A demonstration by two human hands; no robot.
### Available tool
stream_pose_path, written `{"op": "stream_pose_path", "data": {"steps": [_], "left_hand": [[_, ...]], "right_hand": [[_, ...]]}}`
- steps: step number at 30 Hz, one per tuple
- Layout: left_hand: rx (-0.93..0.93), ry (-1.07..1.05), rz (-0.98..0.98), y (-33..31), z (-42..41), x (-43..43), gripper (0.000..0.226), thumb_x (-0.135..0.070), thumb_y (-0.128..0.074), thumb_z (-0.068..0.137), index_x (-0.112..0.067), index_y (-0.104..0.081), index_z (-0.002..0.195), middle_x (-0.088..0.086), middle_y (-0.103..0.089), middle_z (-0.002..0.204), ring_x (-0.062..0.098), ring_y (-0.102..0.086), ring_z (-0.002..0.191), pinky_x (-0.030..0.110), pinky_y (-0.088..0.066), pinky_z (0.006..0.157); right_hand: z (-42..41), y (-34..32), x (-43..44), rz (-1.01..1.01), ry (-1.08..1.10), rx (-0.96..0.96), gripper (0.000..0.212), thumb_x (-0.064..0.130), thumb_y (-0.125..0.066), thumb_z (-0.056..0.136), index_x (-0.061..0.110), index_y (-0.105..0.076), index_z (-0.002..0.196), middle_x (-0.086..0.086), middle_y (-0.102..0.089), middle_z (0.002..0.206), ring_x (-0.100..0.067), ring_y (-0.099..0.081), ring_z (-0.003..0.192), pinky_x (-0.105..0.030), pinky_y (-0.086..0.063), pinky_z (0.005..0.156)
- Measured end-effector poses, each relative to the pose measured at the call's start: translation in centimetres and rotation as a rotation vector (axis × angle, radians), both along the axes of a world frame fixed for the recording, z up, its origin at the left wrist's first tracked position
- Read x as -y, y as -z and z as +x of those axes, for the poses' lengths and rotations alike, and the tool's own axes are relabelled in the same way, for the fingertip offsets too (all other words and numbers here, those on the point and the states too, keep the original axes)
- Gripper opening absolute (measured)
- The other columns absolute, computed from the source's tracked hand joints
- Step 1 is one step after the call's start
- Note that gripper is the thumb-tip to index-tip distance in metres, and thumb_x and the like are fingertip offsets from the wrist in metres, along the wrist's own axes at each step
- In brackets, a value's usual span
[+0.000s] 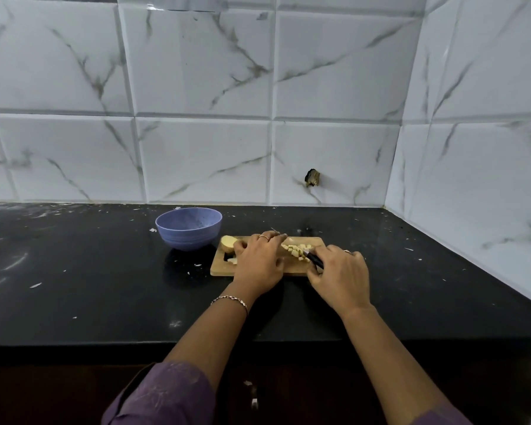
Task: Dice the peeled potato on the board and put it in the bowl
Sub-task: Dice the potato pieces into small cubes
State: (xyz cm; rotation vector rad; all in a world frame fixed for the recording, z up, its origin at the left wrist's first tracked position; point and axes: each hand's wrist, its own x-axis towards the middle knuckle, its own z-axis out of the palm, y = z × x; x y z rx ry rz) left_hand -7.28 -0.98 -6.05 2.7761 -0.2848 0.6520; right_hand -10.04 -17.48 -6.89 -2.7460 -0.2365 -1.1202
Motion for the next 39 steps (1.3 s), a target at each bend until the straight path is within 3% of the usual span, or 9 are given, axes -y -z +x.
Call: {"op": "stream_pose_path", "data": {"steps": [5, 16, 20, 27, 33, 39], "left_hand": [[-0.040, 0.042, 0.172, -0.4, 2.0, 0.8, 0.055, -0.028, -0.050, 0.093, -0.032, -0.038, 0.147, -0.009, -0.035, 0.156, 0.016, -0.031, 0.141, 0.052, -0.015, 0.109], [-0.117, 0.050, 0.257, -1.2, 4.6, 2.8, 0.046, -0.028, -0.050, 0.096, -0.031, -0.046, 0.141, 0.001, -0.032, 0.156, 0.024, -0.026, 0.143, 0.056, -0.010, 0.113], [-0.060, 0.039, 0.171, -1.1, 4.4, 2.7, 0.054, -0.027, -0.056, 0.092, -0.032, -0.040, 0.144, 0.001, -0.035, 0.153, 0.023, -0.030, 0.140, 0.054, -0.012, 0.112], [0.092, -0.207, -0.084, -1.0, 2.3, -0.9, 0.055, -0.031, -0.057, 0.088, -0.028, -0.042, 0.140, 0.003, -0.043, 0.141, 0.024, -0.037, 0.131, 0.048, -0.021, 0.105], [-0.151, -0.281, 0.017, -0.5, 1.2, -4.4, 0.055, -0.056, -0.059, 0.083, -0.023, -0.052, 0.127, 0.013, -0.014, 0.154, 0.034, -0.013, 0.139, 0.049, -0.019, 0.107], [-0.175, -0.229, 0.121, -0.3, 1.5, -4.3, 0.041, -0.043, -0.046, 0.096, -0.022, -0.054, 0.130, 0.010, -0.030, 0.152, 0.030, -0.021, 0.139, 0.051, -0.016, 0.109]], "right_hand": [[0.4, 0.3, 0.1, -0.025, 0.025, 0.017, 0.015, 0.031, -0.073, 0.079, 0.024, -0.068, 0.091, 0.006, -0.062, 0.076, -0.018, -0.060, 0.068, -0.035, -0.041, 0.070], [1.1, 0.4, 0.2, -0.033, 0.025, 0.015, 0.015, 0.034, -0.071, 0.081, 0.024, -0.067, 0.091, 0.006, -0.063, 0.079, -0.017, -0.060, 0.071, -0.035, -0.039, 0.071], [1.1, 0.5, 0.2, -0.019, 0.042, 0.044, 0.017, 0.031, -0.076, 0.075, 0.021, -0.065, 0.084, 0.004, -0.063, 0.074, -0.019, -0.060, 0.065, -0.032, -0.035, 0.065], [0.6, 0.3, -0.1, 0.000, -0.019, -0.015, 0.019, 0.031, -0.065, 0.086, 0.019, -0.063, 0.101, 0.002, -0.063, 0.087, -0.021, -0.061, 0.072, -0.031, -0.041, 0.063], [-0.1, 0.1, -0.8, -0.061, -0.060, -0.071, 0.021, 0.035, -0.056, 0.093, 0.021, -0.061, 0.108, 0.005, -0.065, 0.099, -0.019, -0.062, 0.076, -0.032, -0.048, 0.070], [-0.2, -0.1, -0.6, -0.056, -0.055, -0.098, 0.019, 0.033, -0.056, 0.094, 0.021, -0.060, 0.108, 0.004, -0.064, 0.101, -0.019, -0.061, 0.079, -0.030, -0.045, 0.071]]}}
